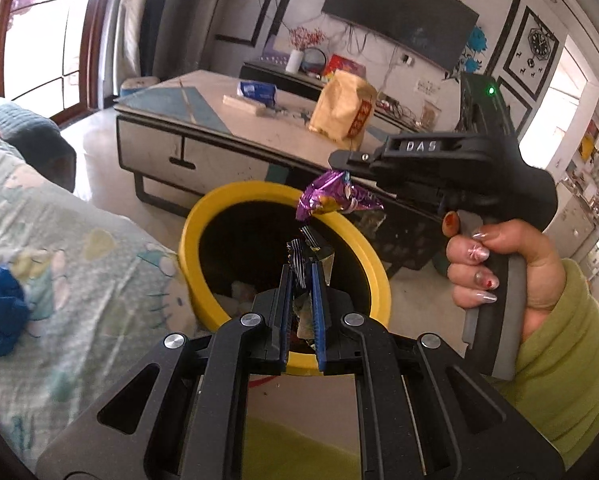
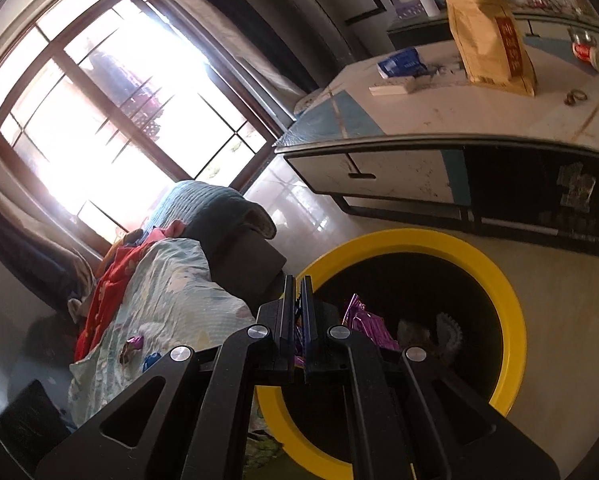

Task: Collect trash
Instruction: 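Open both tools to drop the green bag and purple wrapper into the bin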

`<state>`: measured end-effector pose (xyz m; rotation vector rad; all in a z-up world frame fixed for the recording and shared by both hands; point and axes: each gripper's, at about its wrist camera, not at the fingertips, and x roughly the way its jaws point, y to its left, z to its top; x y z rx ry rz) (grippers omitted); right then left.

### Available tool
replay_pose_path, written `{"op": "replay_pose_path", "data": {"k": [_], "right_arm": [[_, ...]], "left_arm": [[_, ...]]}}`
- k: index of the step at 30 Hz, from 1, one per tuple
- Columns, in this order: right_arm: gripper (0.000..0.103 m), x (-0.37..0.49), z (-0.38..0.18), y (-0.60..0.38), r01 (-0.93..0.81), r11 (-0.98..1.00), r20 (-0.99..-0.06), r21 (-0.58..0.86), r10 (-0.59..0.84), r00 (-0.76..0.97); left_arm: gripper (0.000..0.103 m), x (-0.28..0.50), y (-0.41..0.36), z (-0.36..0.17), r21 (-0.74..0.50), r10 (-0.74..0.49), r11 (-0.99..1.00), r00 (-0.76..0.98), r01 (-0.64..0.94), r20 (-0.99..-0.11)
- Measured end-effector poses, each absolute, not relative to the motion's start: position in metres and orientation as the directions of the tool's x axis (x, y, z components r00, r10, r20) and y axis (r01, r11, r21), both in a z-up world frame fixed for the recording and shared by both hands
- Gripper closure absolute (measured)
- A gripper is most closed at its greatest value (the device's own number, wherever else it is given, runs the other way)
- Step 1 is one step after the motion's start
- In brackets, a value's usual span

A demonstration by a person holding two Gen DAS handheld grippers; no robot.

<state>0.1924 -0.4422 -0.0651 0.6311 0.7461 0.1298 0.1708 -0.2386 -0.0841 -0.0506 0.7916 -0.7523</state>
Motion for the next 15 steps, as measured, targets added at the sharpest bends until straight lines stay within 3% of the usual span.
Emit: {"op": "replay_pose_path", "data": {"k": [8, 12, 15], "right_arm": [[0.097, 0.197, -0.083, -0.449, 0.118, 0.784, -0.601, 0.61, 0.36, 0.714], [0.091, 0.201, -0.092, -0.453, 0.147, 0.777, -0.616, 0.612, 0.351, 0.705], [0.074, 0.201, -0.098, -0.455, 0.168, 0.769, -0.625, 0.616, 0.348, 0.699]], "left_arm": [[0.094, 0.178, -0.266, -0.105, -0.301, -0.622, 0.73, 0.415, 0.613, -0.664], [0.067, 0.177, -0.263, -0.11, -0.307, -0.619, 0.735, 0.415, 0.604, -0.666], [0.06, 0.178, -0.254, -0.11, -0.325, -0.616, 0.748, 0.423, 0.579, -0.665]]}}
